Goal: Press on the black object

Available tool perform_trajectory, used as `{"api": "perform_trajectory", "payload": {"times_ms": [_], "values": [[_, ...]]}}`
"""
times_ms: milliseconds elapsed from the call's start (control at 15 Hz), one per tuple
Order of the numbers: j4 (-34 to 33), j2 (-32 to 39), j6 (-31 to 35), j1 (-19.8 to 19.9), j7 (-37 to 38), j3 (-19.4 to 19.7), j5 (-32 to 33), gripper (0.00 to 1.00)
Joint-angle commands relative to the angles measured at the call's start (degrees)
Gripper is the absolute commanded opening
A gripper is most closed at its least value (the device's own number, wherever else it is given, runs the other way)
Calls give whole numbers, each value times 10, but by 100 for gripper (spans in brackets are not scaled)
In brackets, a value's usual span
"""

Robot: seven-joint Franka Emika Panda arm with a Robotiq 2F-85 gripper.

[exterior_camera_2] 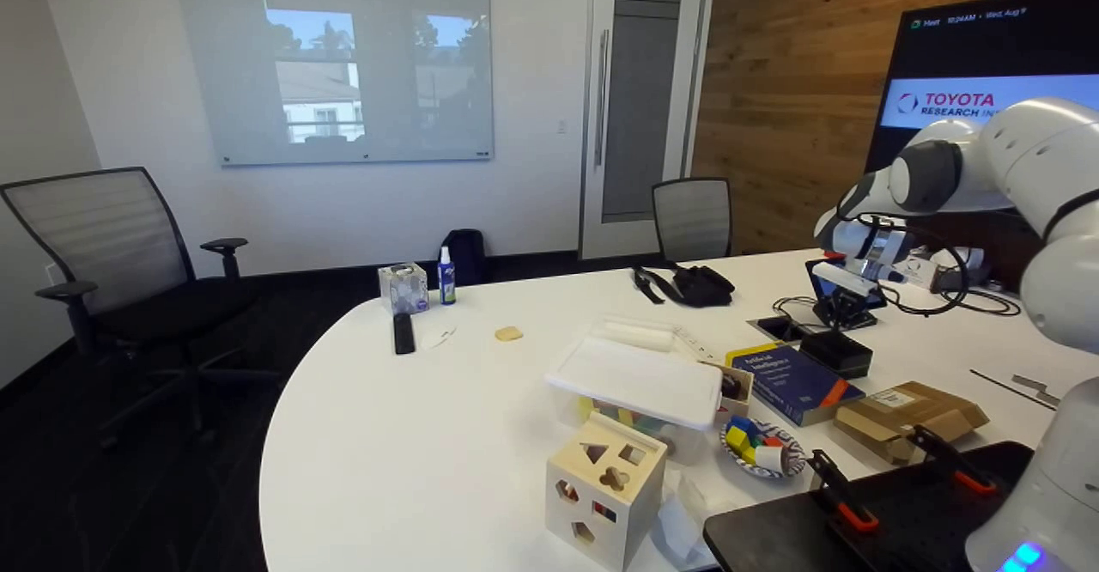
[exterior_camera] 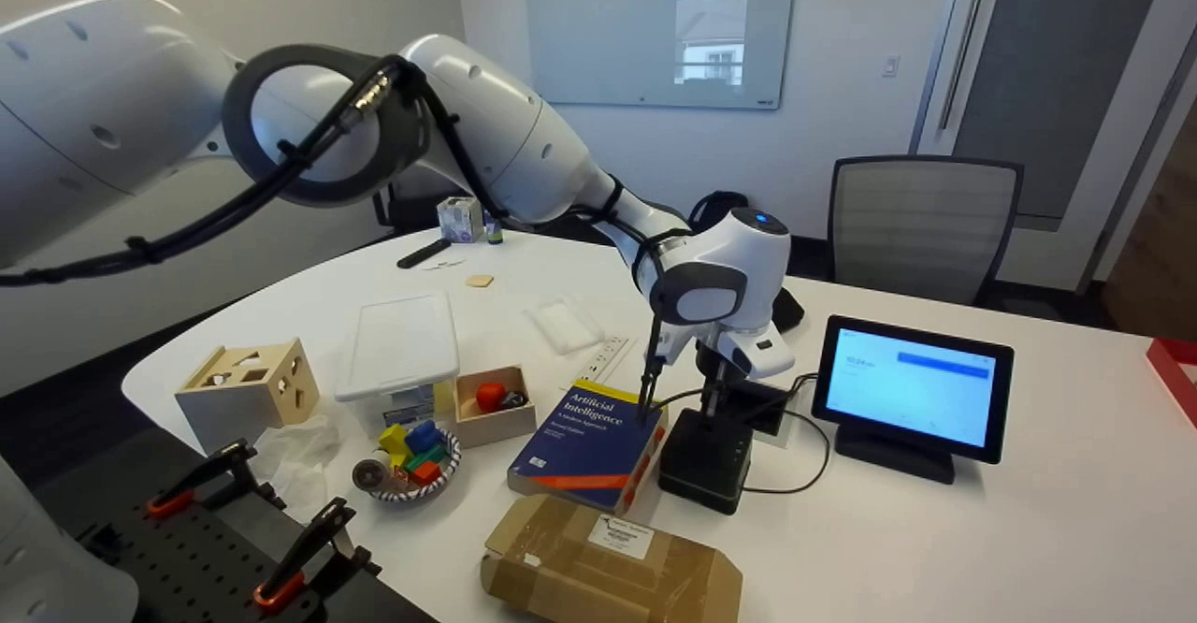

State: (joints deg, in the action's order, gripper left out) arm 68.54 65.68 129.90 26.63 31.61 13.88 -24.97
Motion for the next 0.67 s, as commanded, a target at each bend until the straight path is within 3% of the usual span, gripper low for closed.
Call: {"api": "perform_trajectory", "payload": {"times_ms": [0,600], "values": [[-36,22,-28,7,30,0,14,0],[-61,45,-35,14,45,-1,17,0]]}}
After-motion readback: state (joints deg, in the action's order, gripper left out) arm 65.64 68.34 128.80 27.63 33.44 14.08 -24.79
